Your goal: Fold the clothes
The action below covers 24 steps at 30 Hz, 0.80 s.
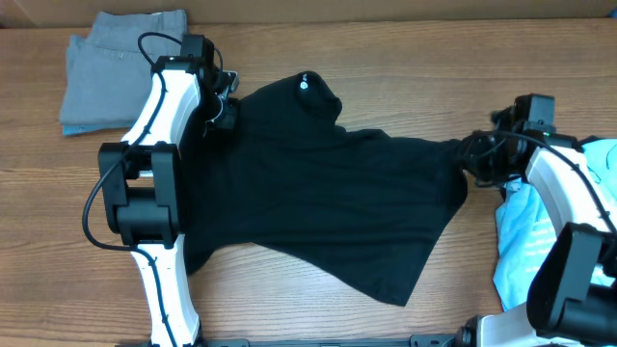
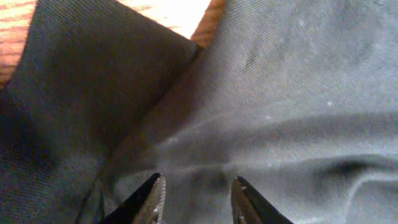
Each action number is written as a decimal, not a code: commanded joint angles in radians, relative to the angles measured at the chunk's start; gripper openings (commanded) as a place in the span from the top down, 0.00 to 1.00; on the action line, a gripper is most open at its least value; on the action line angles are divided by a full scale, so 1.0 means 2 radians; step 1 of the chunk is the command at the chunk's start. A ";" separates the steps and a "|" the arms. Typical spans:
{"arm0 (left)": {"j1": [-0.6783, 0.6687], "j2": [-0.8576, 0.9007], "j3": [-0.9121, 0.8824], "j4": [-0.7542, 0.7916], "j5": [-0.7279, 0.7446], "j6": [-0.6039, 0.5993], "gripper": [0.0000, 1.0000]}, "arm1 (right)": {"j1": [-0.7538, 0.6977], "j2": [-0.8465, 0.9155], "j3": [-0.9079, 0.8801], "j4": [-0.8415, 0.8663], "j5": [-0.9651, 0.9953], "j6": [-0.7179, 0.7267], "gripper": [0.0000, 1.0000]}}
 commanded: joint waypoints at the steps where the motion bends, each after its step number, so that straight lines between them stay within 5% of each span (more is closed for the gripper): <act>1: 0.003 -0.005 0.039 -0.016 0.026 -0.007 0.60 | 0.001 0.019 0.006 0.029 0.011 0.011 0.66; 12: -0.002 -0.005 0.180 -0.098 0.043 -0.003 0.51 | 0.005 0.081 0.006 0.115 -0.005 0.056 0.41; 17: -0.004 -0.005 0.179 -0.090 0.071 -0.002 0.48 | 0.014 0.082 0.006 0.128 -0.008 0.052 0.67; 19: -0.008 -0.005 0.172 -0.072 0.100 0.010 0.46 | 0.014 0.082 0.006 0.130 -0.002 0.052 0.93; 24: -0.036 -0.003 0.146 -0.009 0.121 0.016 0.50 | 0.004 0.082 0.007 0.117 0.007 0.052 0.96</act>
